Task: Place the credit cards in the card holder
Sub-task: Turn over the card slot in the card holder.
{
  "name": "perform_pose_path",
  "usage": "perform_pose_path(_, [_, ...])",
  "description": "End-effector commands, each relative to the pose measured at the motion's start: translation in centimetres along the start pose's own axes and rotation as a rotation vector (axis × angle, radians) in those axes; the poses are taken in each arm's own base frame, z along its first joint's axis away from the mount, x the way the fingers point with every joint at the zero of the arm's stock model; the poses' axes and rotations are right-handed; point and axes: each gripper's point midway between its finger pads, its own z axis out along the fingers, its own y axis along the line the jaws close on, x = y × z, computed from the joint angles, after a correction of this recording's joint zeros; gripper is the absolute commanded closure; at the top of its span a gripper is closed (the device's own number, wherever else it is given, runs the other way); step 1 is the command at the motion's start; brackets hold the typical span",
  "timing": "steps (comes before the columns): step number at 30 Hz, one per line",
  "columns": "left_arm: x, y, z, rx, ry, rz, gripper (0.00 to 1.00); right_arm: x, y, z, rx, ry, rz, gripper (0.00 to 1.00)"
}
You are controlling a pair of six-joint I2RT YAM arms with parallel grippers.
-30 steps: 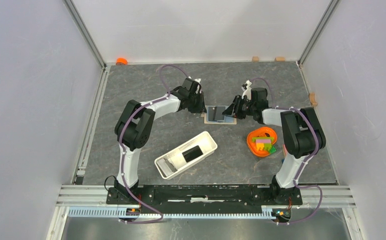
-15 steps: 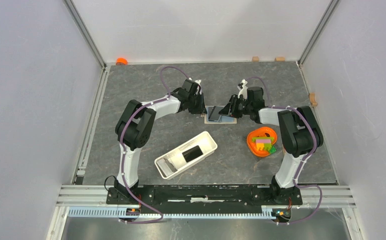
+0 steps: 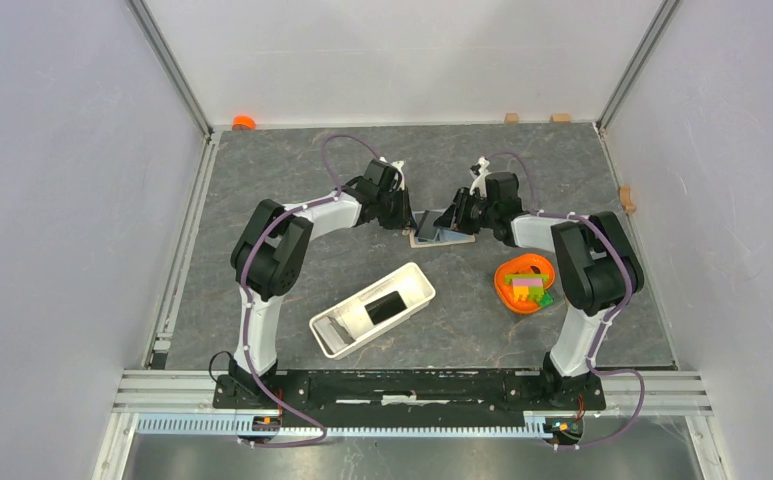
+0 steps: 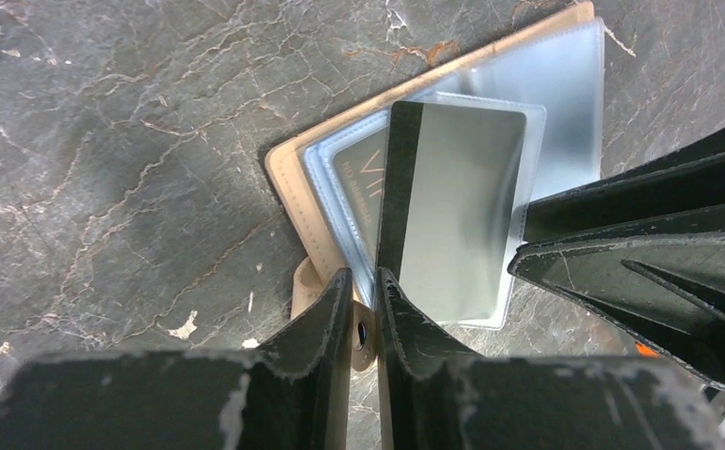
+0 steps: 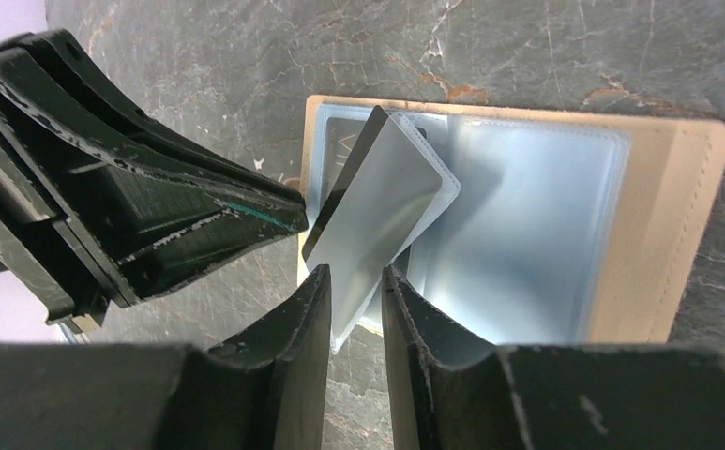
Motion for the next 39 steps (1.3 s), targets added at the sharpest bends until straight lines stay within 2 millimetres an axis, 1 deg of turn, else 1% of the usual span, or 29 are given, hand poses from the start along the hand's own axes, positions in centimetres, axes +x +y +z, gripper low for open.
perform_pose_path(1, [0.6,-0.2,0.7,0.03,0.014,-0.032,0.8,-1.5,0.7,0.5,-0.009,-0.078,0.024,0.67])
perform_pose_path(7, [0.7,-0.3,0.9,0.036,0.019,-0.032,0.83,-1.0,-0.4,0.6,0.032,-0.08,0.072,0.64])
perform_pose_path(11, [1.0,-0.1,1.1,0.036,0.027,-0.032,0.84,-0.5,0.1,0.9,-0.017,-0.082,0.103,0.66])
perform_pose_path(16, [1.2,-0.4,1.3,0.047,0.032,-0.035,0.86,-0.6,0.7,1.0,-0.048,-0.098,0.115,0.68])
perform_pose_path(18, [1.3,-0.4,1.4,0.049,0.037,-0.034,0.87,-0.5,0.2,1.1,-0.023,-0.094,0.127,0.68])
perform_pose_path(22, [1.5,-0.2,1.7,0.04,0.039,-0.038,0.88,-0.2,-1.1,0.7,0.043,-0.117,0.155,0.64])
perform_pose_path(27, [1.9,0.2,2.0,0.028,0.049,-0.049,0.91,0.2,-2.0,0.2,0.085,-0.15,0.19,0.63])
perform_pose_path(29, [2.1,0.4,2.1,0.023,0.053,-0.052,0.92,0.5,-2.0,0.3,0.074,-0.152,0.202,0.63])
perform_pose_path(32, [2.2,0.5,2.2,0.021,0.056,-0.052,0.92,0.5,-1.2,0.5,0.024,-0.152,0.202,0.66])
perform_pose_path(37, [2.1,0.2,2.2,0.034,0.057,-0.047,0.92,-0.4,0.1,0.8,-0.026,-0.157,0.161,0.73])
perform_pose_path(38, [2.1,0.2,2.2,0.036,0.059,-0.046,0.92,-0.6,0.2,0.9,-0.026,-0.159,0.154,0.75])
perform_pose_path(39, [2.1,0.2,2.2,0.037,0.058,-0.044,0.92,-0.8,0.3,0.8,-0.026,-0.161,0.144,0.79])
